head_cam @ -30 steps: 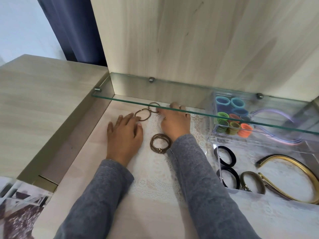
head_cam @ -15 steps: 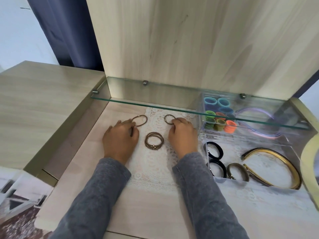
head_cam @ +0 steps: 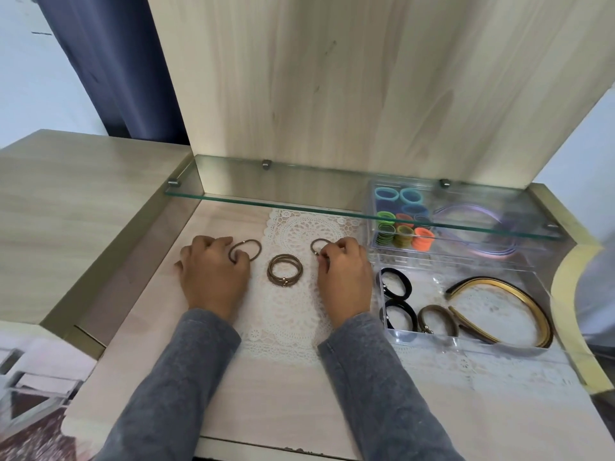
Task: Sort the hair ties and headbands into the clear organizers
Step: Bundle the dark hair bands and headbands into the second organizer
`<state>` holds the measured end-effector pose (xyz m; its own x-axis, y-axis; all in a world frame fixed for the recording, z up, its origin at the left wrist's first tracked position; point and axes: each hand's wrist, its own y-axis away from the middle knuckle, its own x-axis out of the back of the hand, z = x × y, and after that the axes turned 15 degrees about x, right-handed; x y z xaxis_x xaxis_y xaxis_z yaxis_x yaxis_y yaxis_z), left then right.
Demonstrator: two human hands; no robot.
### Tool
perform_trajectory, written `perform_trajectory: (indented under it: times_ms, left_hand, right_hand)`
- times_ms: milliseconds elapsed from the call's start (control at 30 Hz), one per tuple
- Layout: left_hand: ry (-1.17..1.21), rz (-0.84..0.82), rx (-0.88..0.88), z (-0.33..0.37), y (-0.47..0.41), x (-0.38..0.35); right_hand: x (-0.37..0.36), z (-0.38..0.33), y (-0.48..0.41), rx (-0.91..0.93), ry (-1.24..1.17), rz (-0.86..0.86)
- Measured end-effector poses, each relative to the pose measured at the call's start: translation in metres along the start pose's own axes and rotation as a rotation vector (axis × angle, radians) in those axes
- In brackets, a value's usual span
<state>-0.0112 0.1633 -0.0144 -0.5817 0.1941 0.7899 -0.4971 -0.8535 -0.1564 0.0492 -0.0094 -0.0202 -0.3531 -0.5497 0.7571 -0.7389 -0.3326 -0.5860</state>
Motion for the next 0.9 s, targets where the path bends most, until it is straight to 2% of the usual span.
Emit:
perform_trajectory:
  times_ms: [333,733,900]
  left_hand:
    - [0.125,-0.078,0.097,0.0001,-0.0037,0.006]
    - [-0.041,-0.009,-0.033,0.0025,0.0011,0.0026]
    - [0.071,0.089,-0.1,-0.0003,0.002,0.0015]
  right_hand:
    - [-0.0004,-0.0014,-0.0006,-0.001,0.045,0.035]
    - [-0.0033,-0.0023,-0.0006,0.041,0.12,0.058]
    - [-0.0029,-0.001,0.0023,0.039,0.057,0.066]
